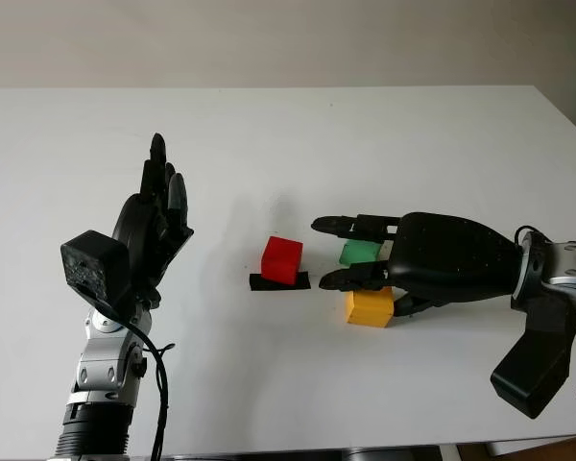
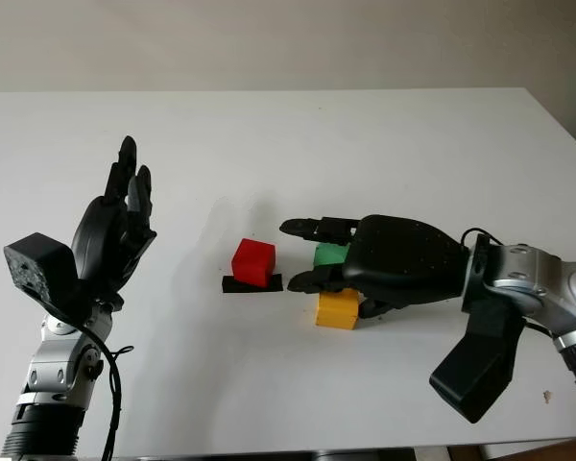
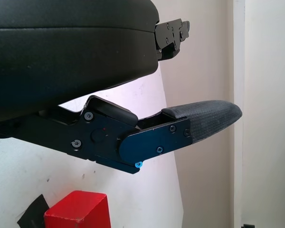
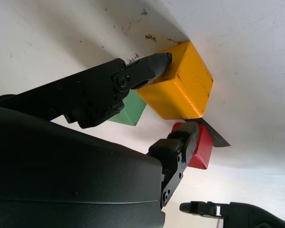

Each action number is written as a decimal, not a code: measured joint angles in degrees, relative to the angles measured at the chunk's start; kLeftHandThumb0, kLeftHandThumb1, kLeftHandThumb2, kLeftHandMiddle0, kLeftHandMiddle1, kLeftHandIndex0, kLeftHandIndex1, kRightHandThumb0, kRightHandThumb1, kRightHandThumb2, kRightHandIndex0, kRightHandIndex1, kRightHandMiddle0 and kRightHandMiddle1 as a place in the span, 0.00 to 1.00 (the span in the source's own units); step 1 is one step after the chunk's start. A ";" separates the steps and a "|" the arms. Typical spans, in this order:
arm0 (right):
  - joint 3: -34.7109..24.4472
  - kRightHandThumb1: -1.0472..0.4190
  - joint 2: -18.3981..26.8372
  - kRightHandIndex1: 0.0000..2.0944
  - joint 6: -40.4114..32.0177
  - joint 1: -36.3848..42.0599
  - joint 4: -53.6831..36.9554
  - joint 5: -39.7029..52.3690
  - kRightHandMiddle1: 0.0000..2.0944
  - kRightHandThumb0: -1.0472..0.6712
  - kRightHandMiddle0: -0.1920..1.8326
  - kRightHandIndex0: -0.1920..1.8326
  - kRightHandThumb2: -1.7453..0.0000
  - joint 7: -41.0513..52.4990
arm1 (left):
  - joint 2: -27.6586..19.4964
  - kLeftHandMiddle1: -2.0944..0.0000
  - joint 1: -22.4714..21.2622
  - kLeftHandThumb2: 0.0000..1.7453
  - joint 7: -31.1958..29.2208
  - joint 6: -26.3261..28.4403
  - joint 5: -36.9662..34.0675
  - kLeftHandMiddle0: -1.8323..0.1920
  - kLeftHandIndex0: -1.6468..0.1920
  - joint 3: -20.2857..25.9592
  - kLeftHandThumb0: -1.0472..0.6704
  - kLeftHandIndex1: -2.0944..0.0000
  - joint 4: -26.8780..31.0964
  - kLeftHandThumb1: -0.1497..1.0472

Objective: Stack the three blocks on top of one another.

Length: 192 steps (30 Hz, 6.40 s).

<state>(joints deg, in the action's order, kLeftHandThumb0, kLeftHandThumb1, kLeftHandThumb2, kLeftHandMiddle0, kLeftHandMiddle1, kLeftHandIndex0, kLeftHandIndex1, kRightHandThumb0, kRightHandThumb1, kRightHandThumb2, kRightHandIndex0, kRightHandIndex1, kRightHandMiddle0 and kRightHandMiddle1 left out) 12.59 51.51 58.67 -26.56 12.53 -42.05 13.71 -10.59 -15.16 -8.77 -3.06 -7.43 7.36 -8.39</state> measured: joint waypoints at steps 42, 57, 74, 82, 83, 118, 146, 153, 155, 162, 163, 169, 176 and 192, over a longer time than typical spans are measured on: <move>-0.57 0.07 -8.38 0.03 -27.57 -14.44 -3.59 19.32 0.58 0.36 0.33 0.22 0.96 19.38 | 1.15 1.00 0.42 0.39 0.73 0.42 0.40 1.00 1.00 -0.41 0.15 1.00 0.80 1.00; 6.31 0.08 -14.09 0.02 -20.52 -25.48 8.54 12.29 0.57 0.36 0.34 0.21 0.97 18.69 | 1.21 1.00 0.34 0.40 1.00 0.31 0.83 1.00 1.00 -0.26 0.14 1.00 0.97 1.00; 12.82 0.10 -21.21 0.03 -14.12 -36.77 25.47 6.66 0.61 0.34 0.33 0.21 0.97 16.17 | 1.86 1.00 1.91 0.40 2.18 0.58 1.29 1.00 1.00 -0.54 0.14 1.00 3.89 1.00; 14.63 0.09 -22.14 0.02 -13.45 -37.78 27.57 4.94 0.61 0.33 0.32 0.21 0.97 15.87 | 2.37 1.00 2.30 0.42 2.86 0.93 1.64 1.00 1.00 -0.72 0.15 1.00 4.06 1.00; 14.65 0.09 -22.14 0.03 -13.20 -38.21 27.68 4.73 0.61 0.33 0.33 0.21 0.97 15.74 | 2.37 1.00 2.31 0.42 3.00 1.12 1.92 1.00 1.00 -0.79 0.15 1.00 4.09 1.00; 15.99 0.09 -24.58 0.03 -12.13 -39.19 27.80 4.29 0.66 0.33 0.31 0.23 0.97 17.39 | 3.66 1.00 2.58 0.39 3.65 1.06 1.80 1.00 1.00 -1.09 0.14 1.00 4.30 1.00; 16.69 0.10 -24.46 0.03 -11.61 -39.18 27.76 4.05 0.71 0.33 0.30 0.22 0.97 19.57 | 3.97 1.00 3.46 0.40 3.77 0.37 1.54 1.00 1.00 -1.27 0.16 1.00 4.28 1.00; 16.69 0.10 -24.45 0.02 -11.61 -39.19 27.54 4.06 0.72 0.32 0.29 0.22 0.97 20.33 | 3.99 1.00 3.46 0.40 3.77 0.36 1.56 1.00 1.00 -1.30 0.16 1.00 4.27 1.00; 16.69 0.10 -24.45 0.02 -11.63 -39.19 27.40 4.11 0.71 0.33 0.28 0.21 0.97 20.59 | 3.99 1.00 3.49 0.41 3.78 0.36 1.59 1.00 1.00 -1.34 0.16 1.00 4.27 1.00; 16.69 0.10 -24.41 0.01 -12.77 -38.96 26.71 5.41 0.60 0.31 0.21 0.16 0.97 22.34 | 4.16 1.00 3.53 0.40 4.06 0.45 1.67 1.00 1.00 -1.46 0.16 1.00 4.29 1.00; 16.69 0.10 -24.29 0.01 -12.80 -38.83 26.45 5.42 0.54 0.29 0.17 0.14 0.97 22.35 | 4.16 1.00 3.54 0.40 4.07 0.45 1.70 1.00 1.00 -1.49 0.16 1.00 4.29 1.00; 17.17 0.10 -23.27 0.01 -11.95 -38.76 25.08 3.15 0.12 0.22 0.11 0.02 0.97 21.83 | 4.26 1.00 3.66 0.40 4.29 0.67 1.73 1.00 1.00 -1.51 0.17 1.00 4.45 1.00; 17.41 0.10 -23.04 0.00 -11.57 -38.73 24.72 2.01 0.06 0.20 0.06 0.00 0.97 21.23 | 4.42 1.00 3.67 0.40 4.58 0.52 2.08 1.00 1.00 -1.61 0.16 1.00 4.54 1.00; 15.27 0.09 -15.84 0.00 -13.13 -38.45 19.11 4.83 0.04 0.19 0.05 0.00 0.97 25.43 | 4.89 1.00 3.72 0.39 4.06 0.25 1.54 1.00 1.00 -1.62 0.16 1.00 4.35 1.00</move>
<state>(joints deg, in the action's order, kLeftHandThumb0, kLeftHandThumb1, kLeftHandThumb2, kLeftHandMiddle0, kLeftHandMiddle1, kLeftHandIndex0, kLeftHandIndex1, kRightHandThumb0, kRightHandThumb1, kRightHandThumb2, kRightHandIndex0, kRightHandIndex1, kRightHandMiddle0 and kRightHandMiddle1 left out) 27.85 35.66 45.54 -65.01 31.64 -37.22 39.14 -5.70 -11.44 -4.71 -2.81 -5.89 5.74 -4.04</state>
